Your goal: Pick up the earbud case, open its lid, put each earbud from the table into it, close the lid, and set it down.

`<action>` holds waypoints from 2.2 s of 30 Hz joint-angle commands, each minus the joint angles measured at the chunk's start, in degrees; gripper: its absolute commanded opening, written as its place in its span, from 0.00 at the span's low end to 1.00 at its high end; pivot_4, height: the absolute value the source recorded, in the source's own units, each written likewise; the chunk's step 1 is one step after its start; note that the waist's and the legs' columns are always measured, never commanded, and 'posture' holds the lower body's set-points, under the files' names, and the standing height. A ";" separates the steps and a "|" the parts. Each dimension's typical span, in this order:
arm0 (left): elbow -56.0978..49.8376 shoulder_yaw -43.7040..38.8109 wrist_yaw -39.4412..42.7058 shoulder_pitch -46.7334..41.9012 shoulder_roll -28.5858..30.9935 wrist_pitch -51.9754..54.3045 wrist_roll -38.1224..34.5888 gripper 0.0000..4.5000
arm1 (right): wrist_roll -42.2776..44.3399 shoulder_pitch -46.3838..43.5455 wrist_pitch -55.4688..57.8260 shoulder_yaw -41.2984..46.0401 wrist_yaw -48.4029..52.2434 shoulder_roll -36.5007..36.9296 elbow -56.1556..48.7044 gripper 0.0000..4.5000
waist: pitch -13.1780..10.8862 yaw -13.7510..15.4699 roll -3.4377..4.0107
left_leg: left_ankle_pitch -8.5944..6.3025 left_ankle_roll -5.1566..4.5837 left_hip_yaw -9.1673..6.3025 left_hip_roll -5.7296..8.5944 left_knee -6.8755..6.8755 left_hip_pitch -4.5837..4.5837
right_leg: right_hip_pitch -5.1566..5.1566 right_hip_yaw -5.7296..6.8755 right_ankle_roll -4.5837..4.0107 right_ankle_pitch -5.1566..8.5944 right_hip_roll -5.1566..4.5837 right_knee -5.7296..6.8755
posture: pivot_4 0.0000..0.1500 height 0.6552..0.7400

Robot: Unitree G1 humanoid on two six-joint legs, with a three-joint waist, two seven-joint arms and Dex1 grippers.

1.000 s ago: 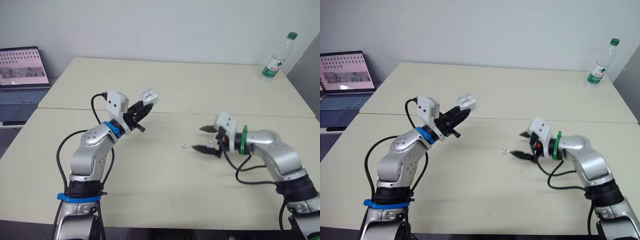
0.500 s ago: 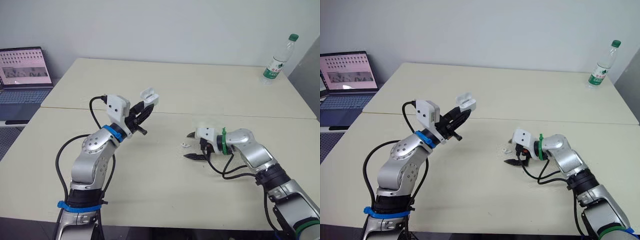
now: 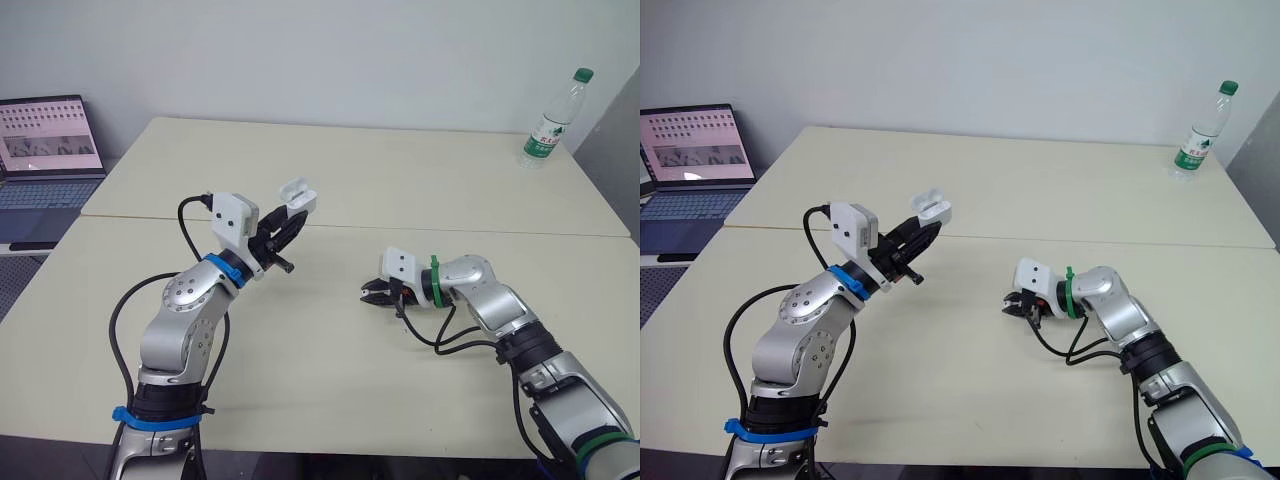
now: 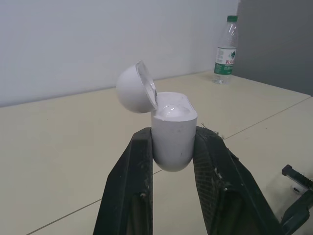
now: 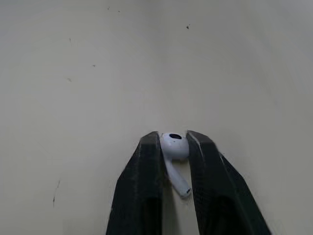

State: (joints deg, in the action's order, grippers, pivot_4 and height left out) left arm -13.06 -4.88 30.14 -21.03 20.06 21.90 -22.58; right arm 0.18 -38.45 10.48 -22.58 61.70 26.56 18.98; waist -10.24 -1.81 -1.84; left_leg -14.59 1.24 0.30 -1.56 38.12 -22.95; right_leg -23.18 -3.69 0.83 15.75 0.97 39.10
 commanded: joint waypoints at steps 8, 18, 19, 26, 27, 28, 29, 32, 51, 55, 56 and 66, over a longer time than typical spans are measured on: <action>-0.17 -0.40 -1.13 -1.47 -1.50 -4.11 0.44 0.17 | 6.68 0.11 5.20 9.45 10.88 15.67 -11.30 0.09 | -0.02 0.64 0.02 | -0.01 -0.01 -0.04 0.11 0.01 -0.12 | -0.02 0.04 0.00 0.00 -0.11 -0.10 | 1.00 1.00; 2.79 0.37 -3.02 -0.52 -4.94 -10.23 2.60 0.17 | 0.28 13.51 -11.54 14.69 15.33 38.29 1.32 0.09 | -0.02 0.33 0.01 | -0.01 -0.03 0.20 0.06 -0.04 0.03 | 0.00 -0.15 0.01 0.01 -0.05 -0.08 | 1.00 1.00; 2.76 0.54 -3.03 -0.28 -5.13 -10.48 2.67 0.17 | -0.62 14.23 -13.00 14.65 14.92 39.15 3.31 0.09 | -0.02 0.08 0.02 | 0.00 -0.03 0.25 0.06 -0.04 0.04 | 0.00 -0.20 0.01 0.01 -0.04 -0.08 | 1.00 1.00; 1.96 0.49 -3.65 0.16 -5.99 -10.31 2.01 0.17 | -7.03 15.19 -20.37 12.87 11.76 42.03 13.72 0.09 | -0.02 -0.15 0.01 | 0.01 -0.03 0.41 0.00 -0.02 0.16 | 0.01 -0.34 0.03 0.01 0.00 -0.05 | 1.00 1.00; 1.77 0.47 -3.60 0.28 -5.90 -10.24 2.01 0.17 | -7.36 15.12 -20.51 12.76 11.92 42.17 14.40 0.09 | -0.02 -0.09 0.01 | 0.01 -0.03 0.41 0.01 -0.02 0.15 | 0.02 -0.35 0.04 0.00 0.00 -0.05 | 1.00 1.00; 1.59 0.49 -3.52 0.40 -5.78 -10.15 2.03 0.17 | -7.54 15.05 -20.21 12.67 12.31 42.22 14.86 0.09 | -0.02 -0.01 0.01 | 0.01 -0.03 0.40 0.03 -0.01 0.15 | 0.04 -0.35 0.07 -0.02 0.00 -0.05 | 1.00 1.00; 1.49 0.49 -3.49 0.51 -5.71 -10.10 2.04 0.17 | -7.67 15.05 -20.24 12.60 12.56 42.19 15.21 0.09 | -0.02 0.03 0.01 | 0.01 -0.03 0.40 0.04 0.00 0.15 | 0.05 -0.36 0.09 -0.03 0.00 -0.06 | 1.00 1.00; 1.15 0.57 -3.53 0.65 -5.57 -9.88 2.02 0.17 | -7.71 15.55 -20.98 12.32 13.55 42.04 15.77 0.17 | -0.01 0.11 0.01 | 0.01 -0.03 0.39 0.07 0.05 0.13 | 0.09 -0.38 0.15 -0.06 -0.02 -0.09 | 1.00 1.00; -0.44 0.84 -3.80 1.13 -5.29 -8.73 2.29 0.17 | -12.26 13.59 -27.07 10.82 13.62 42.51 19.06 0.51 | -0.01 0.37 -0.01 | 0.00 -0.03 0.22 0.11 0.05 0.84 | 0.92 -0.28 0.20 -0.04 -0.04 -0.23 | 1.00 1.00; -0.57 0.91 -4.00 1.34 -5.38 -8.77 2.37 0.17 | -13.05 12.53 -27.33 10.44 13.50 41.90 20.19 0.51 | -0.01 0.36 -0.01 | 0.00 -0.03 0.24 0.11 0.05 0.88 | 0.94 -0.29 0.20 -0.04 -0.04 -0.22 | 1.00 1.00; -0.73 0.96 -4.14 1.39 -5.45 -8.73 2.39 0.17 | -12.93 12.42 -27.08 10.46 13.66 41.67 20.14 0.51 | -0.01 0.35 -0.01 | 0.00 -0.03 0.24 0.11 0.05 0.88 | 0.94 -0.30 0.19 -0.05 -0.04 -0.22 | 1.00 1.00; -1.41 0.90 -4.53 2.02 -5.11 -8.49 2.20 0.17 | -13.99 9.31 -26.52 9.22 13.32 38.83 22.01 0.31 | -0.01 0.12 -0.05 | 0.00 -0.03 0.33 0.07 0.05 0.96 | 0.99 -0.36 0.19 -0.05 -0.04 -0.22 | 1.00 1.00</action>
State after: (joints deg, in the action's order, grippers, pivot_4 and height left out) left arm -11.37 -3.95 25.67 -18.73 14.85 14.16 -20.10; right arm -12.61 -28.69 -16.00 -12.70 75.63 66.05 40.00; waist -10.24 -1.69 -1.89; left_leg -14.59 1.21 0.65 -1.49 38.18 -21.98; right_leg -22.18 -4.07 1.03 15.70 0.93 38.88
